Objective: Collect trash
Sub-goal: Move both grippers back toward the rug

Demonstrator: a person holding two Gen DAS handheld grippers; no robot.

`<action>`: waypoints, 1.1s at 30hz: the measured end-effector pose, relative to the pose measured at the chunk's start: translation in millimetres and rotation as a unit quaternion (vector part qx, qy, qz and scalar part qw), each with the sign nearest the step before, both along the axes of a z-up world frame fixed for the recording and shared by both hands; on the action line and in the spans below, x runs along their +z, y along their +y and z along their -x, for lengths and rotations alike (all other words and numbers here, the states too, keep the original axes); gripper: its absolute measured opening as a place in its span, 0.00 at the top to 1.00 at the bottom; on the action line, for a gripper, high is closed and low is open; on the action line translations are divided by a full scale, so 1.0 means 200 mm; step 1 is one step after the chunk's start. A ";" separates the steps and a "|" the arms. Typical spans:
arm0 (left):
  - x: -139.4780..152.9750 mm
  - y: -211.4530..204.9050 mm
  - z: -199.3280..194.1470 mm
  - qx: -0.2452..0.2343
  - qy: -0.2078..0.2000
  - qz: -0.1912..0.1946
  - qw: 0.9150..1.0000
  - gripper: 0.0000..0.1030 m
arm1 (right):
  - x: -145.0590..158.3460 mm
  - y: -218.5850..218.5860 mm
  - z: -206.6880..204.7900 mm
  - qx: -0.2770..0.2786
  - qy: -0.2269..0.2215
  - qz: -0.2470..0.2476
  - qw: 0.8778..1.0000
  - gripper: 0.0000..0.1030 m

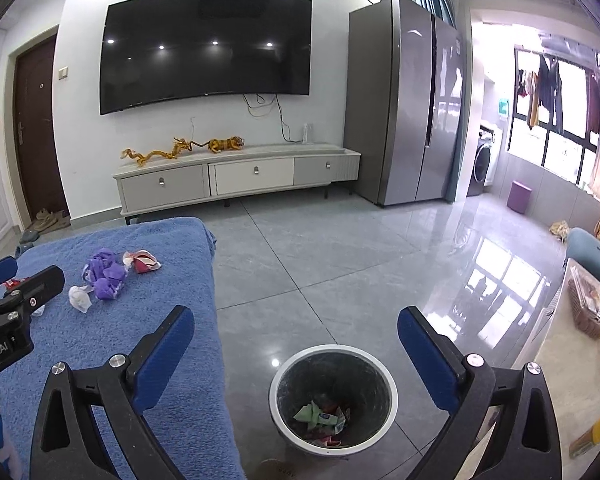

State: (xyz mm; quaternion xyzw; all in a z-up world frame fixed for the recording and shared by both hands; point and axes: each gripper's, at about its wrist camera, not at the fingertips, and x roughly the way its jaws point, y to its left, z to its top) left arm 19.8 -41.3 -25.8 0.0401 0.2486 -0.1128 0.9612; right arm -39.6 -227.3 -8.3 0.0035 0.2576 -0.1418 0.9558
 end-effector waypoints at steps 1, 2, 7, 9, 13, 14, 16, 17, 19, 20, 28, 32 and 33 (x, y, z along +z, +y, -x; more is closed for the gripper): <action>0.00 0.02 0.00 0.006 -0.001 0.000 1.000 0.22 | 0.01 0.02 0.00 -0.001 -0.001 0.005 1.000 0.00; 0.00 0.04 -0.01 0.012 -0.003 0.000 1.000 0.22 | 0.01 0.05 0.01 0.000 -0.004 0.012 1.000 0.00; -0.01 0.14 0.02 0.035 -0.009 0.003 0.999 0.22 | 0.03 0.14 0.05 0.002 -0.012 0.037 0.999 0.00; -0.01 0.19 0.03 0.047 -0.013 0.004 0.999 0.22 | 0.03 0.16 0.06 0.003 -0.014 0.043 0.999 0.00; -0.01 0.24 0.05 0.067 -0.020 0.001 0.998 0.15 | 0.04 0.20 0.08 0.000 -0.019 0.057 0.998 0.00; -0.01 0.25 0.06 0.071 -0.023 0.001 0.997 0.11 | 0.04 0.21 0.09 -0.001 -0.019 0.060 0.998 0.00; -0.01 0.28 0.08 0.080 -0.032 0.004 0.996 0.08 | 0.05 0.22 0.10 -0.003 -0.022 0.067 0.998 0.00; -0.01 0.30 0.09 0.085 -0.036 0.004 0.996 0.06 | 0.05 0.23 0.11 -0.006 -0.024 0.071 0.997 0.00; 0.00 0.32 0.09 0.090 -0.040 0.004 0.995 0.03 | 0.05 0.24 0.12 -0.009 -0.026 0.076 0.997 0.00; 0.00 0.34 0.10 0.093 -0.042 0.005 0.995 0.02 | 0.05 0.25 0.12 -0.010 -0.026 0.080 0.996 0.00; -0.01 0.45 0.08 0.116 -0.045 0.011 0.992 0.00 | 0.04 0.29 0.15 -0.015 -0.031 0.102 0.994 0.00; -0.03 0.47 0.08 0.123 -0.045 0.007 0.991 0.00 | 0.03 0.29 0.15 -0.015 -0.029 0.106 0.994 0.00; -0.04 0.47 0.08 0.124 -0.043 0.006 0.991 0.00 | 0.02 0.29 0.15 -0.015 -0.029 0.107 0.994 0.00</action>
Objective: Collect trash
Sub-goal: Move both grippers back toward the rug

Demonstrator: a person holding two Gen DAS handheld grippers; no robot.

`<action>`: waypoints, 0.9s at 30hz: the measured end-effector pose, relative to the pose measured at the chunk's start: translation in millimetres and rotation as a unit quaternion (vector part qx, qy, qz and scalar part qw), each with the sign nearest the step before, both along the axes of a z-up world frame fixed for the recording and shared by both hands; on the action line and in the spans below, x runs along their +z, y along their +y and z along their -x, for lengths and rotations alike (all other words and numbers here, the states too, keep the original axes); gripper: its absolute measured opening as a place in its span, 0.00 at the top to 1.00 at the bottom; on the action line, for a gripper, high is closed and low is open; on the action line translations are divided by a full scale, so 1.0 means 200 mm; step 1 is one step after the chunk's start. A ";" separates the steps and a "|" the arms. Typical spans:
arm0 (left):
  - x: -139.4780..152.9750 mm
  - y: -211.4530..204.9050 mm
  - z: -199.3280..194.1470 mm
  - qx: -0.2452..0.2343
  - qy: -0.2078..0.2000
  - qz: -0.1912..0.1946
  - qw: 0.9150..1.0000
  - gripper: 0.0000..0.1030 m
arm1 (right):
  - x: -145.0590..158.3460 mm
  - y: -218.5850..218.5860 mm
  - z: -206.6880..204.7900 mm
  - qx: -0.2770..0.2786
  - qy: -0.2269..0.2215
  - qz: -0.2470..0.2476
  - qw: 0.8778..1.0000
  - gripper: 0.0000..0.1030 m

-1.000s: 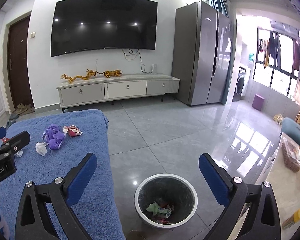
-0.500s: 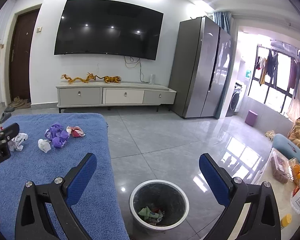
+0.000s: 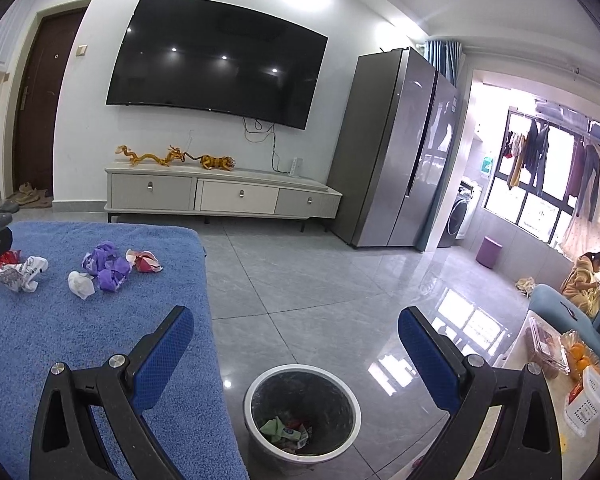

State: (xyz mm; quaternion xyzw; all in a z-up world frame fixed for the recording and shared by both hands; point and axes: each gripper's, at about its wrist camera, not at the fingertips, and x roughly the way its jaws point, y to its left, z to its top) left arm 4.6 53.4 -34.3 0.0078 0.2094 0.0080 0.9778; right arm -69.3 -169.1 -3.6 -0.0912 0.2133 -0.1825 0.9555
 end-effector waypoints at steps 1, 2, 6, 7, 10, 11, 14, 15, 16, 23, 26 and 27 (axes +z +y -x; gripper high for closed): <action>0.00 0.00 0.00 0.000 0.001 0.000 1.000 0.00 | 0.00 0.00 0.00 0.000 0.001 0.001 1.000 0.00; -0.01 0.01 -0.01 0.001 0.003 0.001 1.000 0.00 | -0.01 0.00 -0.01 -0.001 0.002 0.002 1.000 0.00; -0.02 0.01 -0.02 0.002 0.006 0.000 1.000 0.00 | -0.02 -0.01 -0.01 -0.001 0.006 0.003 1.000 0.00; -0.01 0.01 -0.02 0.002 0.006 -0.001 1.000 0.00 | -0.03 -0.02 -0.02 -0.001 0.007 0.003 1.000 0.00; -0.02 0.00 -0.03 0.000 0.008 -0.003 1.000 0.00 | -0.04 -0.03 -0.03 -0.001 0.011 0.002 1.000 0.00; -0.02 -0.01 -0.03 -0.001 0.009 -0.004 1.000 0.00 | -0.04 -0.04 -0.03 -0.001 0.012 0.001 1.000 0.00; -0.03 -0.03 -0.02 -0.006 0.012 -0.007 1.000 0.00 | -0.06 -0.05 -0.04 -0.002 0.016 0.001 1.000 0.00; -0.04 -0.04 -0.02 -0.007 0.013 -0.010 1.000 0.00 | -0.06 -0.06 -0.04 -0.003 0.016 0.001 1.000 0.00; -0.04 -0.04 -0.02 -0.007 0.014 -0.011 1.000 0.00 | -0.06 -0.06 -0.04 -0.004 0.017 0.001 1.000 0.00; -0.07 -0.08 -0.03 -0.019 0.027 -0.021 0.999 0.00 | -0.09 -0.09 -0.05 -0.005 0.023 -0.007 1.000 0.00; -0.08 -0.09 -0.04 -0.022 0.031 -0.025 0.999 0.00 | -0.10 -0.09 -0.06 -0.003 0.027 -0.010 1.000 0.00; -0.09 -0.10 -0.04 -0.023 0.034 -0.026 0.999 0.00 | -0.10 -0.09 -0.07 -0.002 0.028 -0.011 1.000 0.00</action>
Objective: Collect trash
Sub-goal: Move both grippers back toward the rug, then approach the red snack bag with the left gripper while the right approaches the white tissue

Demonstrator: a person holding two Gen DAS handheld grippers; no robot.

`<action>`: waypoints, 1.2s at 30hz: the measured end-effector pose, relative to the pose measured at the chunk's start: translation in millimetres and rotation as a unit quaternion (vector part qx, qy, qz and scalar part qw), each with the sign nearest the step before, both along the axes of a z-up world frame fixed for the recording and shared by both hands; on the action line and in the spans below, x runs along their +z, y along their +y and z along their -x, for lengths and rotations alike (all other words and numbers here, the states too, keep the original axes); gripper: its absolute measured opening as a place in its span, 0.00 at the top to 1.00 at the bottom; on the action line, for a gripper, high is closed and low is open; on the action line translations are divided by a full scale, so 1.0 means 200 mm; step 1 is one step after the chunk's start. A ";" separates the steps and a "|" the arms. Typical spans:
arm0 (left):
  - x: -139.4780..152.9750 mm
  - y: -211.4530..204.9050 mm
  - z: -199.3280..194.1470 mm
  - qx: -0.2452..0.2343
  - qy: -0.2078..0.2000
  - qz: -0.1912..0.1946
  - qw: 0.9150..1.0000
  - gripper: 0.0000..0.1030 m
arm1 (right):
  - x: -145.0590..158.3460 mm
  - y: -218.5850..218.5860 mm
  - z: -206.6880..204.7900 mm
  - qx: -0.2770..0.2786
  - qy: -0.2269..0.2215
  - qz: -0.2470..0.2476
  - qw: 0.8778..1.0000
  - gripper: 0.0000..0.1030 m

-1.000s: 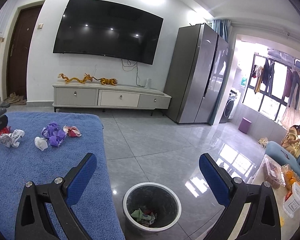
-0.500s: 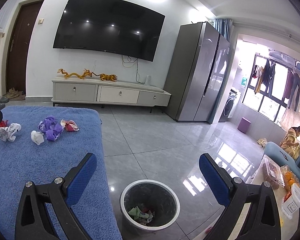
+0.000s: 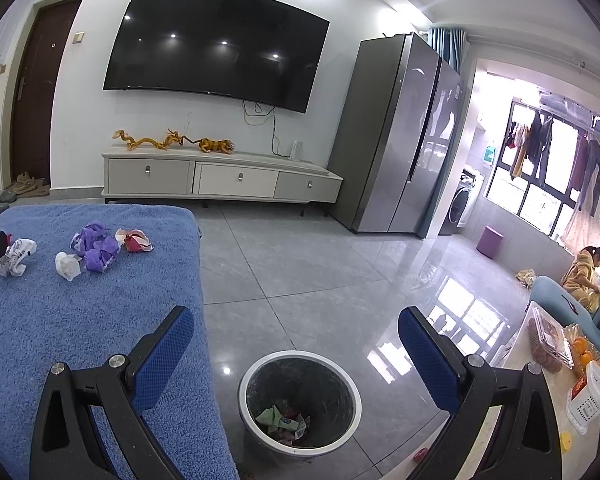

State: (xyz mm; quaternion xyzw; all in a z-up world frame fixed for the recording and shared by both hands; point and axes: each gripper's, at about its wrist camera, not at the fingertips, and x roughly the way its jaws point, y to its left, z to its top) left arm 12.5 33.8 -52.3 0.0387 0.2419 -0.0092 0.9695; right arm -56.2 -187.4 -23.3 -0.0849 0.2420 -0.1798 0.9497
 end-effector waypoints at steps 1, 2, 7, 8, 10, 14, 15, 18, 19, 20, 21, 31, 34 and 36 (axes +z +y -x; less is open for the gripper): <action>0.00 0.00 0.00 -0.001 0.002 0.000 1.000 0.00 | -0.01 0.00 -0.01 0.001 0.002 -0.002 1.000 0.00; -0.01 -0.01 -0.01 -0.001 0.004 -0.001 1.000 0.00 | -0.01 0.00 -0.01 0.002 0.004 -0.002 1.000 0.00; -0.03 -0.01 -0.02 -0.002 0.009 -0.003 1.000 0.00 | -0.04 -0.01 -0.02 0.004 0.011 -0.008 1.000 0.00; -0.04 -0.01 -0.02 -0.002 0.011 -0.003 1.000 0.00 | -0.04 -0.01 -0.03 0.005 0.014 -0.010 1.000 0.00; -0.04 -0.02 -0.04 -0.003 0.014 -0.004 1.000 0.00 | -0.05 -0.01 -0.03 0.006 0.016 -0.013 1.000 0.00; -0.07 -0.02 -0.05 -0.007 0.022 -0.005 1.000 0.00 | -0.07 -0.02 -0.04 0.007 0.022 -0.018 1.000 0.00; -0.08 -0.02 -0.05 -0.008 0.024 -0.006 1.000 0.00 | -0.07 -0.02 -0.04 0.007 0.023 -0.019 1.000 0.00; -0.09 -0.03 -0.06 -0.010 0.028 -0.006 1.000 0.00 | -0.09 -0.02 -0.06 0.009 0.029 -0.022 0.999 0.00; -0.10 -0.03 -0.06 -0.012 0.029 -0.007 0.999 0.00 | -0.09 -0.03 -0.06 0.009 0.030 -0.023 0.999 0.00; -0.10 -0.04 -0.07 -0.012 0.030 -0.007 0.999 0.00 | -0.09 -0.03 -0.06 0.009 0.031 -0.024 0.999 0.00; -0.11 -0.04 -0.07 -0.014 0.032 -0.008 0.999 0.00 | -0.10 -0.03 -0.06 0.009 0.032 -0.024 0.999 0.00; -0.16 -0.05 -0.10 -0.016 0.045 -0.009 0.999 0.00 | -0.13 -0.01 -0.10 0.012 0.047 -0.020 0.999 0.00; -0.17 -0.04 -0.11 -0.017 0.049 -0.008 0.999 0.00 | -0.14 -0.01 -0.09 0.013 0.050 -0.020 0.998 0.00; -0.18 -0.04 -0.11 -0.019 0.051 -0.008 0.998 0.00 | -0.14 -0.01 -0.09 0.014 0.052 -0.018 0.998 0.00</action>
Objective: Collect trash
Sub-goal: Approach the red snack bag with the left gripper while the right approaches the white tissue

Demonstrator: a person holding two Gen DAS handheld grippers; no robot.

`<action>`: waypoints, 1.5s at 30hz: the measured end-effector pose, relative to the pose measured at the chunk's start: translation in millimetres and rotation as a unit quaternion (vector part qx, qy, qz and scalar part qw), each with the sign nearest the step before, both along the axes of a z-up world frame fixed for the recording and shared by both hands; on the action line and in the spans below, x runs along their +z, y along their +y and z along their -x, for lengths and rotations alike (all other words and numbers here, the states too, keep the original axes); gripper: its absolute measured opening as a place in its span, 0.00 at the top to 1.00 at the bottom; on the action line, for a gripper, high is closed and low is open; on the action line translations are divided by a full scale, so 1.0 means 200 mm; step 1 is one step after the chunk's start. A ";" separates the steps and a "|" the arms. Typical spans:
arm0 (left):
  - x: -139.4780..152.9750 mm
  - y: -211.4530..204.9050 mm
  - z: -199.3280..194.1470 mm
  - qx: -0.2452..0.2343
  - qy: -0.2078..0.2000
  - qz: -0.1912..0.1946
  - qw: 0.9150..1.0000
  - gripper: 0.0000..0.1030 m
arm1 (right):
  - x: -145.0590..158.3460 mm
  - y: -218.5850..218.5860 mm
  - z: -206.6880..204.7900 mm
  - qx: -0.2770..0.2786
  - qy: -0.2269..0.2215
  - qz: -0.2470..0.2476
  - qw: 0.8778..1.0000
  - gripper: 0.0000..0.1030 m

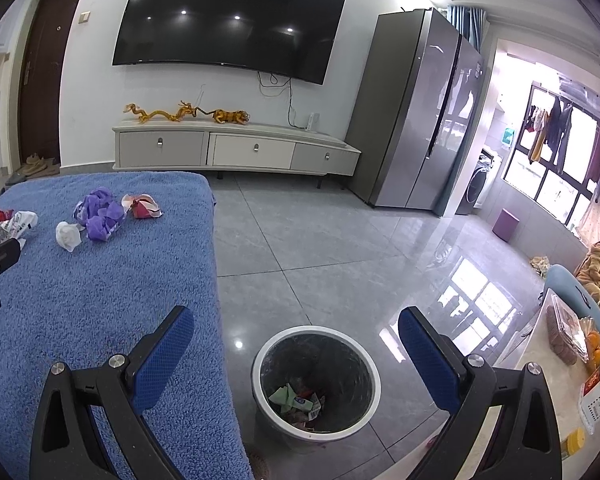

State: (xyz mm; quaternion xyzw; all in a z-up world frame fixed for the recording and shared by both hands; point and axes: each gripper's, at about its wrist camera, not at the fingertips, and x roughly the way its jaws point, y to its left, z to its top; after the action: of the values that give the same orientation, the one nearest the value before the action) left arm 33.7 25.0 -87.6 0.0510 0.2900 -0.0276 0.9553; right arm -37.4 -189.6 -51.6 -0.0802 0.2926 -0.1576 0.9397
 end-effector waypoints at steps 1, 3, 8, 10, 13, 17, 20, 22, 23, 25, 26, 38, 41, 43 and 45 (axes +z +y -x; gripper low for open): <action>0.00 0.00 0.00 0.000 0.000 0.000 1.000 0.00 | 0.00 0.00 0.00 0.000 0.000 0.000 1.000 0.00; 0.00 0.00 0.01 -0.001 0.000 0.000 1.000 0.00 | 0.00 0.00 0.00 0.001 0.000 0.000 1.000 0.00; 0.01 -0.01 0.03 -0.004 -0.002 -0.001 1.000 0.00 | 0.01 0.01 0.01 0.002 -0.003 0.002 1.000 0.00; 0.01 -0.01 0.03 -0.004 -0.002 -0.001 1.000 0.00 | 0.01 0.02 0.01 0.003 -0.003 0.002 1.000 0.00; 0.01 -0.02 0.04 -0.002 -0.002 -0.009 1.000 0.00 | 0.02 0.03 0.01 0.005 -0.005 0.002 1.000 0.00; 0.00 -0.05 0.05 0.002 0.007 -0.038 0.999 0.00 | 0.01 0.02 0.01 0.005 -0.004 -0.002 1.000 0.00; 0.00 -0.05 0.06 0.003 0.009 -0.044 0.999 0.00 | 0.00 0.03 0.00 0.006 -0.001 -0.004 1.000 0.00; 0.00 -0.06 0.07 0.004 0.009 -0.049 0.999 0.00 | 0.00 0.03 0.00 0.008 0.000 -0.005 1.000 0.00; 0.00 -0.06 0.07 0.004 0.007 -0.053 0.999 0.00 | 0.00 0.04 0.00 0.009 0.001 -0.005 1.000 0.00; 0.00 -0.07 0.08 0.006 0.003 -0.065 0.998 0.00 | -0.01 0.04 0.00 0.010 0.003 -0.004 1.000 0.00; 0.00 -0.07 0.08 0.005 0.002 -0.069 0.998 0.00 | -0.01 0.05 -0.01 0.012 0.004 -0.004 1.000 0.00; -0.01 -0.06 0.06 0.012 0.007 -0.073 0.997 0.00 | -0.05 0.04 -0.02 0.011 0.012 -0.005 1.000 0.00; -0.01 -0.04 0.06 0.017 0.008 -0.069 0.997 0.00 | -0.05 0.05 -0.02 0.012 0.013 -0.005 1.000 0.00; -0.01 -0.02 0.05 0.019 0.009 -0.068 0.998 0.00 | -0.06 0.05 -0.03 0.012 0.014 -0.005 1.000 0.00; -0.01 -0.02 0.05 0.020 0.009 -0.067 0.998 0.00 | -0.06 0.05 -0.03 0.013 0.015 -0.005 1.000 0.00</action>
State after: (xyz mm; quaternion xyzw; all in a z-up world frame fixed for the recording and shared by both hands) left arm 23.5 21.7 -90.0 0.1087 0.3003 0.0105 0.9476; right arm -31.8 -180.0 -64.1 -0.0813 0.3064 -0.1430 0.9376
